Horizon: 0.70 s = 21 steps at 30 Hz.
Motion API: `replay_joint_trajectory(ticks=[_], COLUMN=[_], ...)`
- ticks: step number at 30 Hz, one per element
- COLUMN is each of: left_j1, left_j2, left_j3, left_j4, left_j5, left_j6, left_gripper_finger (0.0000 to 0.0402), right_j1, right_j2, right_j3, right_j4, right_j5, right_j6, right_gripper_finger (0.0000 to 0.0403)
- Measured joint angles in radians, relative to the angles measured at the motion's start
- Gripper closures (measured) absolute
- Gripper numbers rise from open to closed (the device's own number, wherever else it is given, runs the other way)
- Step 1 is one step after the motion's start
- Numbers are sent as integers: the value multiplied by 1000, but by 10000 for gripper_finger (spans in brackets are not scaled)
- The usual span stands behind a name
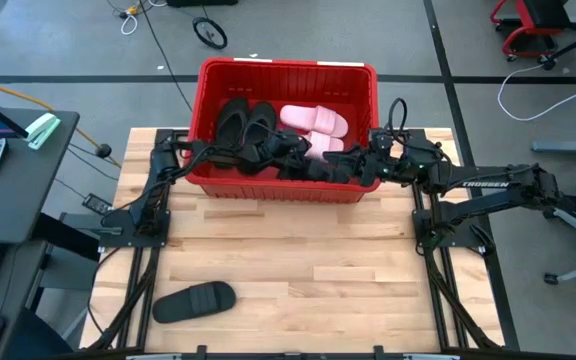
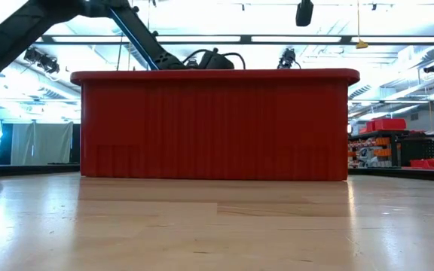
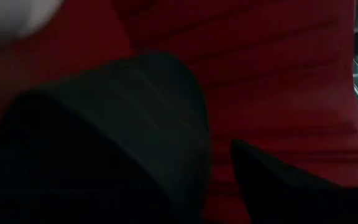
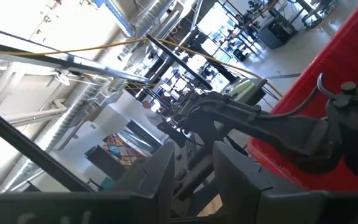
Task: Pick and place slides into bin
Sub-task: Put the top black slide into the red bin
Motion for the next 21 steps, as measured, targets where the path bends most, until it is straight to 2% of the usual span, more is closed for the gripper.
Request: replay_joint_trajectory(ticks=[4,8,11,14,21], left_j1=[2,6,11,16,20], left_j2=[0,-1,-1,-5,-72], left_j3=[0,1,0,0,2], left_j4=[2,-64,-129,-97,125], left_j5=[-50,-51,-33,1,8], left_j6=[0,-39,-86,-122,-256], left_gripper_finger=[165,140,139,150,169], right_j1=[0,10,32,64,138], right_j2=[0,0,0,0,0], right_j3=[0,0,0,0,0], right_j4=[0,0,0,0,0], right_j5=[0,0,0,-1,-1], right_j6=[19,83,95,95,95], right_gripper_finger=[286,286,286,286,286])
